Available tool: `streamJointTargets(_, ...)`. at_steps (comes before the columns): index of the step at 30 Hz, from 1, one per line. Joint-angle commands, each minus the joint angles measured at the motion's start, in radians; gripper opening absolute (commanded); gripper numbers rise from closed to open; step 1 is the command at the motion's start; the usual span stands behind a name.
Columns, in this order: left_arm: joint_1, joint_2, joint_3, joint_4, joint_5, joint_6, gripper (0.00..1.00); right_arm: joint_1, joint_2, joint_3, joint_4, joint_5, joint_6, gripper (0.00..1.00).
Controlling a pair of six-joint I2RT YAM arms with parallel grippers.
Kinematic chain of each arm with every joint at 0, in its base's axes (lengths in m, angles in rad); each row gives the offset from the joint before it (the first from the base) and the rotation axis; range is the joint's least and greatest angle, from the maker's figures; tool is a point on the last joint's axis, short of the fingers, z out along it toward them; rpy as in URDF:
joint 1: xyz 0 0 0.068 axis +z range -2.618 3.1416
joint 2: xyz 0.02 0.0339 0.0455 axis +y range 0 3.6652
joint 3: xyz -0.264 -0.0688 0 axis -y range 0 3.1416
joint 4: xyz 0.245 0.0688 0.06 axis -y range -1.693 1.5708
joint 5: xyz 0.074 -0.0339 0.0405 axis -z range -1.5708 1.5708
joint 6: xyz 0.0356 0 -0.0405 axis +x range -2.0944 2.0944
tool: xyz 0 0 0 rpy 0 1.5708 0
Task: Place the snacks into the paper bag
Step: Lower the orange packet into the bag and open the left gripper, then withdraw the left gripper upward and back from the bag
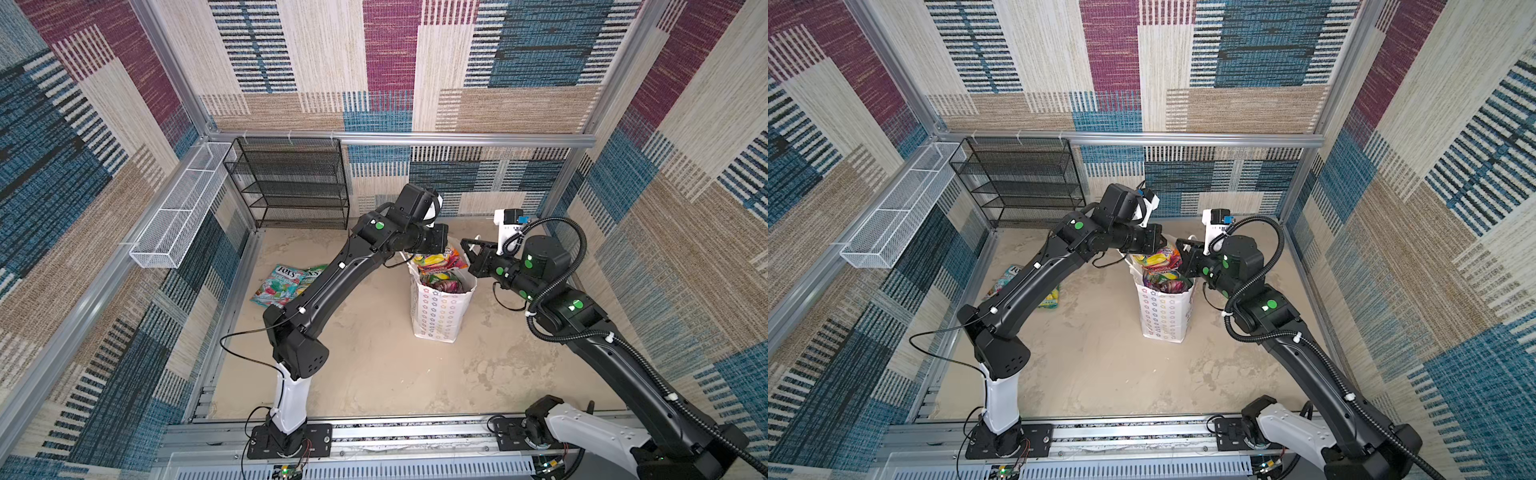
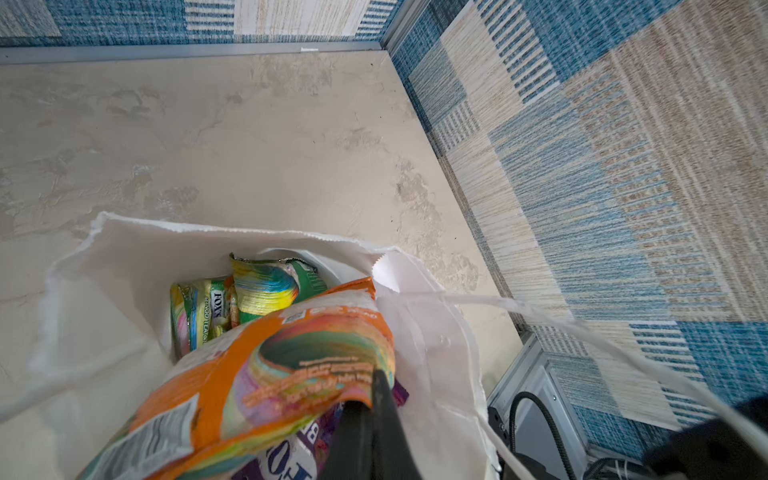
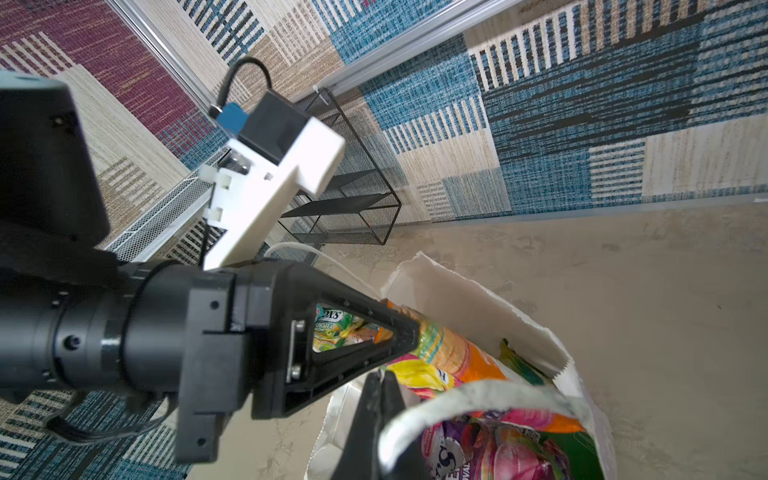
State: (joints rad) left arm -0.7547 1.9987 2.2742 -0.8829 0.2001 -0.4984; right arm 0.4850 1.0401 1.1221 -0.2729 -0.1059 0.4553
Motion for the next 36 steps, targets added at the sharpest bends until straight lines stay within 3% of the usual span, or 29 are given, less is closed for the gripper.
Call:
streamJointTargets(1,0.002,0.026,0.021,0.005,0.053,0.005,0.0,0.001,0.003,0.017,0.038,-0.011,-0.007,0.02)
streamJointTargets(24,-0.055,0.179,-0.068,0.001,0.142,-0.062,0.0,0.001,0.021,0.009,0.055,-0.025,0.002,0.01)
streamJointTargets(26,-0.057,0.157,-0.057,0.002,0.138,-0.07,0.09,0.002,0.021,0.01,0.054,-0.027,0.0,0.01)
streamJointTargets(32,-0.059,0.042,-0.034,0.018,0.11,-0.08,0.49,0.002,0.017,0.008,0.055,-0.027,0.0,0.01)
streamJointTargets(36,-0.059,-0.024,-0.012,0.019,0.123,-0.08,0.64,0.002,0.013,0.008,0.055,-0.027,0.001,0.01)
